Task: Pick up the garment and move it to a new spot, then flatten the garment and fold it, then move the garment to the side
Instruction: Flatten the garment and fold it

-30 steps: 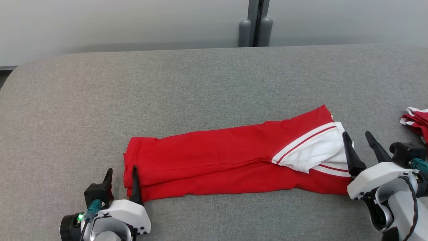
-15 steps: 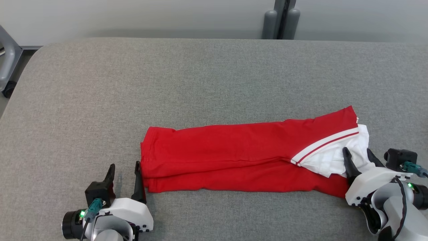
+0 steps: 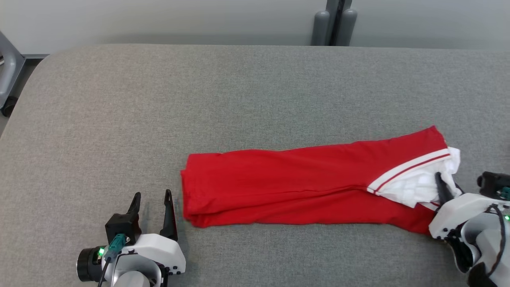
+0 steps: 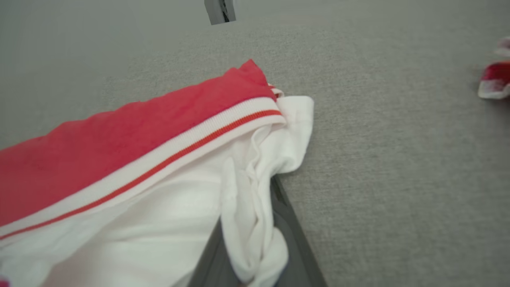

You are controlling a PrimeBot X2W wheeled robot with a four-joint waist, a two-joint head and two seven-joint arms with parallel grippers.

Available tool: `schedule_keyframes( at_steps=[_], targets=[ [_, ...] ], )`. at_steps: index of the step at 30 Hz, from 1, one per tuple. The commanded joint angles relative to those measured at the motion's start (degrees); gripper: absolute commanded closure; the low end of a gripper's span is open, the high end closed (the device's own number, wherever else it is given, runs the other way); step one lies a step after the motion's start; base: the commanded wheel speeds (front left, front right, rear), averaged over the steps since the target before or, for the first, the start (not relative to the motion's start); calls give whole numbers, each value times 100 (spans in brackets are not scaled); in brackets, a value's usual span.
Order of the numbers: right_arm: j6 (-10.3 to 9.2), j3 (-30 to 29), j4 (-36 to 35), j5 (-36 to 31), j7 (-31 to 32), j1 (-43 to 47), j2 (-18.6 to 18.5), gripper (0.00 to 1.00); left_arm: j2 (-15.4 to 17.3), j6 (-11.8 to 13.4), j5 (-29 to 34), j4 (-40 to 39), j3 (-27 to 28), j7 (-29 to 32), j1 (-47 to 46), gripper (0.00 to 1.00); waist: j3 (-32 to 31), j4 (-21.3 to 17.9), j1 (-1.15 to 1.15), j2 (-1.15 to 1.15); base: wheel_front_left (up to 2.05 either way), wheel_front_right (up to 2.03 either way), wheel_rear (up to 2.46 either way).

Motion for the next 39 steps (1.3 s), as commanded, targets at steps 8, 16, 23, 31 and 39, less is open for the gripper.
schedule_keyframes(
  at_steps=[8,16,23,31,39],
  targets=[
    [-25,-464,-715,-151,-52,128,-205,100,23,-23,-34,29,15,-22,-4,0,-96,-236,0,0,0,0,0],
    [-24,303,-2028,-53,-52,504,165,100,25,-55,-84,87,-105,-23,-10,0,-235,-293,0,0,0,0,0],
    [-24,1499,-2604,345,143,551,355,100,24,-109,-50,104,-307,-23,15,0,-357,25,0,0,0,0,0],
    [-24,2444,-2352,518,275,125,642,100,21,-177,-140,104,-943,-23,-161,0,-373,731,0,0,0,0,0],
    [-24,2836,-1594,685,141,-360,975,100,20,-86,-352,118,-1550,-23,-242,0,-330,1315,0,0,0,0,0]
  ],
)
